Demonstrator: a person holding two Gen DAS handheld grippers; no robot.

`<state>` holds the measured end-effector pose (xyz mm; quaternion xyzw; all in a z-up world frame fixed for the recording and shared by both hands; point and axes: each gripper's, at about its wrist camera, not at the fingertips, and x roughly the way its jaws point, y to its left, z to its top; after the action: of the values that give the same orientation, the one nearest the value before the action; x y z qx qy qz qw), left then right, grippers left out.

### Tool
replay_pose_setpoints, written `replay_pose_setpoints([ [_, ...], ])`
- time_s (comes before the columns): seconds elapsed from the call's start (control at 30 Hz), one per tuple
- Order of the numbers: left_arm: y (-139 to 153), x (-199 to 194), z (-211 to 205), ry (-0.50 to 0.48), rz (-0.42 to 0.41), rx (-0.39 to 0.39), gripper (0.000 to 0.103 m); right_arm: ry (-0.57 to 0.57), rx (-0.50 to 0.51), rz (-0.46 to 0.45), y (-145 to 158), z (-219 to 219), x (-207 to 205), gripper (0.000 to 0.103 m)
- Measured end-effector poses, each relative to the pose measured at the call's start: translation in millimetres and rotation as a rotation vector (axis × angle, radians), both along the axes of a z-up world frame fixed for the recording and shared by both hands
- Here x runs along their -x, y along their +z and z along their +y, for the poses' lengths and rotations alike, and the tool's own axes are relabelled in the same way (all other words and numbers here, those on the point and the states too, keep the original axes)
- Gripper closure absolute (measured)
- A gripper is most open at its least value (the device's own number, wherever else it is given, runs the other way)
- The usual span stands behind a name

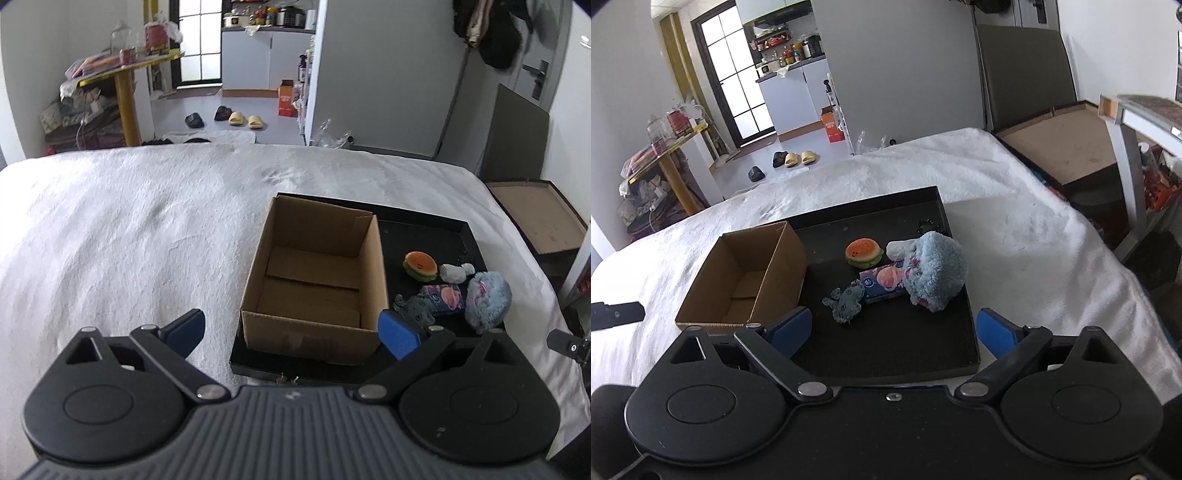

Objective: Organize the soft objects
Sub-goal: 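Reach the right gripper to the light-blue fluffy plush and close on it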

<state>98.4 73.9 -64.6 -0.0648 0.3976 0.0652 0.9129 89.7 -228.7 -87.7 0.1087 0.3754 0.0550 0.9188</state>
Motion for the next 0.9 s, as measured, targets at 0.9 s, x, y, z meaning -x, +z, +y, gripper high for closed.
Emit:
replay_pose_setpoints([
  [0.9,-76,-79,26,0.137,0.077,-0.066,0.033,-0.068,0.026,0.126,-76,-12,-106,0.015],
])
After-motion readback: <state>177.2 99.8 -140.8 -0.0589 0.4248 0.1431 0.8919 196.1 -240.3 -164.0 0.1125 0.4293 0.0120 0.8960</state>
